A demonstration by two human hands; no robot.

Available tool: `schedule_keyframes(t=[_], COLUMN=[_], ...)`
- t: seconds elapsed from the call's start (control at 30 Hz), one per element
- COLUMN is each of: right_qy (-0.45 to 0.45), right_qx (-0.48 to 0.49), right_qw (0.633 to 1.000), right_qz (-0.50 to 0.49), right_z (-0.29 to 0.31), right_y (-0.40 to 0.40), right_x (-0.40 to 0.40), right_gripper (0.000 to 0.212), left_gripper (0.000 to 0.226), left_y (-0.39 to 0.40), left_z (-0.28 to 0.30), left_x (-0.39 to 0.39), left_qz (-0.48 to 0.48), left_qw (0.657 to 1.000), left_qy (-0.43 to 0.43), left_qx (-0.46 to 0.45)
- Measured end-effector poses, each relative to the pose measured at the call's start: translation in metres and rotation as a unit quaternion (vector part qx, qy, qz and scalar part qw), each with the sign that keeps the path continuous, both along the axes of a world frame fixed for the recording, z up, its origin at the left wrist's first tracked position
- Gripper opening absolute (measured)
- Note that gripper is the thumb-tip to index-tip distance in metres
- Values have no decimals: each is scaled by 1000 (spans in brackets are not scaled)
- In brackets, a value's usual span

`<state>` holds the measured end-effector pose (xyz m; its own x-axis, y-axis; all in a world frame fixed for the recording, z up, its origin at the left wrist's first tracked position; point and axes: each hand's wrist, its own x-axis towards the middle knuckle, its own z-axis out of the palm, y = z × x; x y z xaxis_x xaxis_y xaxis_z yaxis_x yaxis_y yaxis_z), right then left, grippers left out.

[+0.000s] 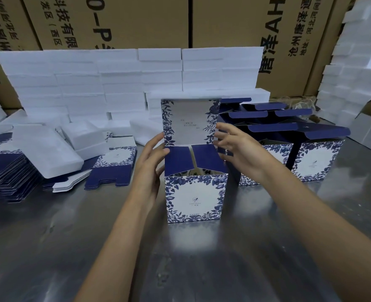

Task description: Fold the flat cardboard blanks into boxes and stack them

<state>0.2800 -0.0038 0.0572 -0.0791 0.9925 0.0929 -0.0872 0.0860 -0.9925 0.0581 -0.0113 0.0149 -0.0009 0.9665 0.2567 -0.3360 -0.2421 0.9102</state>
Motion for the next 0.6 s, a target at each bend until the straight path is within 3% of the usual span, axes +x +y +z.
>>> schedule_keyframes(t=[0.13, 0.27, 0.33, 0.43, 0.5, 0.6], right_qy=[-40, -139, -189, -220, -272, -385], right_qx=[-19, -31, 20, 29, 12, 45], right_qw=[998, 987, 980, 974, 962, 920], right_qz=[-35, -70, -67, -39, -24, -54], right_z=[-3, -9, -3, 15, 21, 16], right_y=[-2, -8, -8, -1, 5, 10], right_x=[0, -6, -9, -18, -33, -54], right_gripper=[26, 23, 23, 35, 32, 18], left_gripper=[22, 13, 10, 25, 26, 15], left_y=[-1, -7, -8, 1, 8, 14], left_z=[3, 5, 15, 44, 59, 59], left_x=[-4, -7, -9, -4, 11, 36], left_qz=[18, 89, 68, 9, 23, 80], left_qw=[999, 985, 979, 968, 940, 868], left_qy=[-8, 148, 189, 242, 334, 488], left_qx=[-37, -22, -33, -65, -70, -49])
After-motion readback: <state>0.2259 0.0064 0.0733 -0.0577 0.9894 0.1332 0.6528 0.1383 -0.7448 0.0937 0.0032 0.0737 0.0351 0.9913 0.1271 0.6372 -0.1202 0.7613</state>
